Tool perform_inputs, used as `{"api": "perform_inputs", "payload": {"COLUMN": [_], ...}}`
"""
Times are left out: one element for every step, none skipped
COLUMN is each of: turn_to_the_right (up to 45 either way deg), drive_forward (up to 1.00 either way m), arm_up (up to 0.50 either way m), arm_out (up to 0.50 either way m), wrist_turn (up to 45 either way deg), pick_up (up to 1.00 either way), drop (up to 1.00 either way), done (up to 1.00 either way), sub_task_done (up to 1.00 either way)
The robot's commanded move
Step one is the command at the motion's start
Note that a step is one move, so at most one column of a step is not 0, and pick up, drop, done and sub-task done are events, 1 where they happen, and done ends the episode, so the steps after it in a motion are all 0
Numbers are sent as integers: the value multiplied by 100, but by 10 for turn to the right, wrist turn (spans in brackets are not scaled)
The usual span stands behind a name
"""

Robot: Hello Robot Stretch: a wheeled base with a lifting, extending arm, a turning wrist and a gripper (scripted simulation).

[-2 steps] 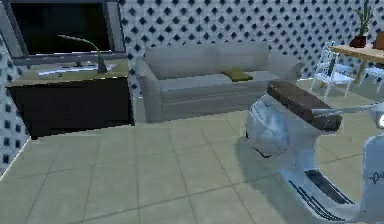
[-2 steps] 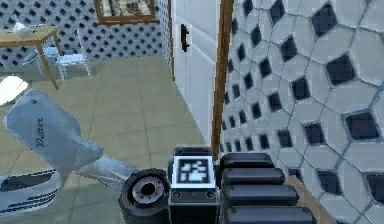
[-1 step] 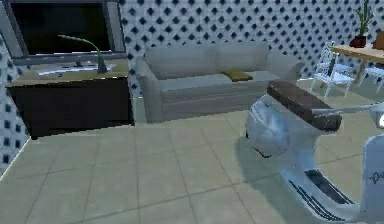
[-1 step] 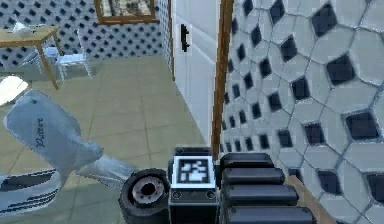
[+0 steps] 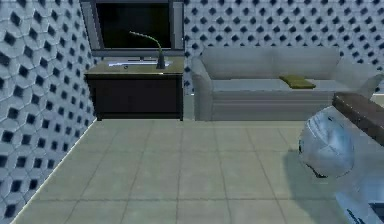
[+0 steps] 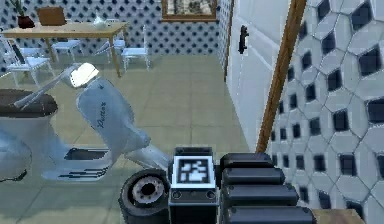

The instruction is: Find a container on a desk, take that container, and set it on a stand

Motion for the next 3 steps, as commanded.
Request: {"api": "perform_inputs", "payload": {"turn_to_the_right": [0, -180, 0], "drive_forward": [15, 0, 100], "arm_up": [0, 0, 0], "arm_out": [0, 0, 0], "wrist_turn": [0, 0, 0], "pick_up": [0, 0, 0], "drop": [0, 0, 0], "done": [0, 0, 0], "sub_task_done": [0, 0, 0]}}
